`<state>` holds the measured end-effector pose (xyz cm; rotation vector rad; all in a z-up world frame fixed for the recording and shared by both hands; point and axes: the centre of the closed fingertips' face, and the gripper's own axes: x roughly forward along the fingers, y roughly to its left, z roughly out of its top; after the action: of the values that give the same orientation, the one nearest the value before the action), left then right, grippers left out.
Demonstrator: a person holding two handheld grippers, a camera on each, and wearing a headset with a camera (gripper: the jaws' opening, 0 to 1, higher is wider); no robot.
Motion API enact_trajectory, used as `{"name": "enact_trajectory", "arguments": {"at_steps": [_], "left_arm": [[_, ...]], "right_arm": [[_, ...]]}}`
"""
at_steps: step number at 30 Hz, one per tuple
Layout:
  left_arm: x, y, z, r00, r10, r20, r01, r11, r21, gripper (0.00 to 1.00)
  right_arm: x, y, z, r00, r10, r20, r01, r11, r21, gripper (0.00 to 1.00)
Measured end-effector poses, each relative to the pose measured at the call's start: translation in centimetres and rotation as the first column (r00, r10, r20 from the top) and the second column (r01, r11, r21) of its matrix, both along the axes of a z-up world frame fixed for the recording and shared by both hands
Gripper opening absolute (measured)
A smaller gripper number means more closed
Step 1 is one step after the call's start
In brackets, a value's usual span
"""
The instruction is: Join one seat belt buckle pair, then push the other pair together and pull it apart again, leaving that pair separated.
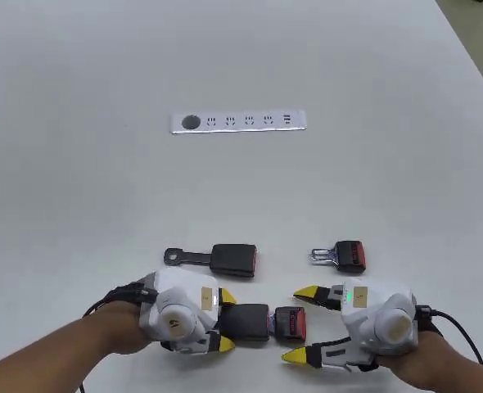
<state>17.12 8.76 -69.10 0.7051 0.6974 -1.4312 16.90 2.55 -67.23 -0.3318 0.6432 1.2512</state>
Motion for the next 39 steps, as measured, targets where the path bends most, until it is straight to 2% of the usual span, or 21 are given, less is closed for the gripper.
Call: {"name": "enact_trajectory", "arguments": {"at_steps": [1, 2, 4, 6, 8, 15, 17, 21, 23, 32, 39], "left_arm": [[-0.3, 0.0, 0.1, 0.999, 0.025, -0.03, -0.025, 1.0, -0.008, 0.42], [-0.4, -0.3, 0.6, 0.997, 0.05, -0.058, -0.052, 0.998, -0.038, 0.48], [0.0, -0.5, 1.4, 0.992, 0.101, -0.074, -0.106, 0.992, -0.073, 0.56], [0.1, -0.6, 2.0, 0.989, 0.123, -0.084, -0.13, 0.988, -0.087, 0.62], [0.3, -0.5, 2.6, 0.987, 0.137, -0.087, -0.146, 0.983, -0.109, 0.65], [1.4, 0.3, 3.9, 0.981, 0.18, -0.067, -0.187, 0.975, -0.122, 0.71], [2.0, 0.7, 4.3, 0.979, 0.191, -0.063, -0.198, 0.973, -0.122, 0.71], [3.2, 1.4, 5.2, 0.977, 0.209, -0.038, -0.212, 0.969, -0.126, 0.7], [3.9, 1.8, 5.6, 0.975, 0.22, -0.036, -0.222, 0.966, -0.133, 0.7], [6.7, 2.7, 6.0, 0.98, 0.197, 0.014, -0.195, 0.975, -0.105, 0.67], [8.6, 3.0, 5.7, 0.983, 0.184, 0.017, -0.181, 0.978, -0.104, 0.67]], "right_arm": [[0.2, -0.1, 0.1, 1.0, -0.006, 0.012, 0.006, 1.0, -0.002, 0.55], [0.5, -0.2, 0.2, 1.0, -0.016, 0.02, 0.016, 1.0, 0.004, 0.55], [0.8, -0.2, 0.5, 0.999, -0.036, 0.012, 0.036, 0.999, 0.023, 0.6], [1.1, -0.3, 0.9, 0.999, -0.047, 0.02, 0.046, 0.998, 0.03, 0.63], [1.2, -0.5, 1.2, 0.998, -0.053, 0.019, 0.052, 0.998, 0.034, 0.61], [2.0, -1.1, 2.4, 0.997, -0.077, 0.028, 0.076, 0.996, 0.051, 0.62], [2.1, -1.4, 2.8, 0.997, -0.074, 0.02, 0.073, 0.996, 0.053, 0.63], [3.0, -2.6, 3.0, 0.996, -0.087, 0.032, 0.085, 0.995, 0.042, 0.65], [3.3, -3.1, 3.2, 0.995, -0.087, 0.04, 0.086, 0.996, 0.031, 0.65], [5.6, -5.8, 3.6, 0.991, -0.119, 0.055, 0.119, 0.993, 0.007, 0.67], [8.3, -8.1, 3.6, 0.985, -0.162, 0.052, 0.162, 0.987, -0.002, 0.7]]}}
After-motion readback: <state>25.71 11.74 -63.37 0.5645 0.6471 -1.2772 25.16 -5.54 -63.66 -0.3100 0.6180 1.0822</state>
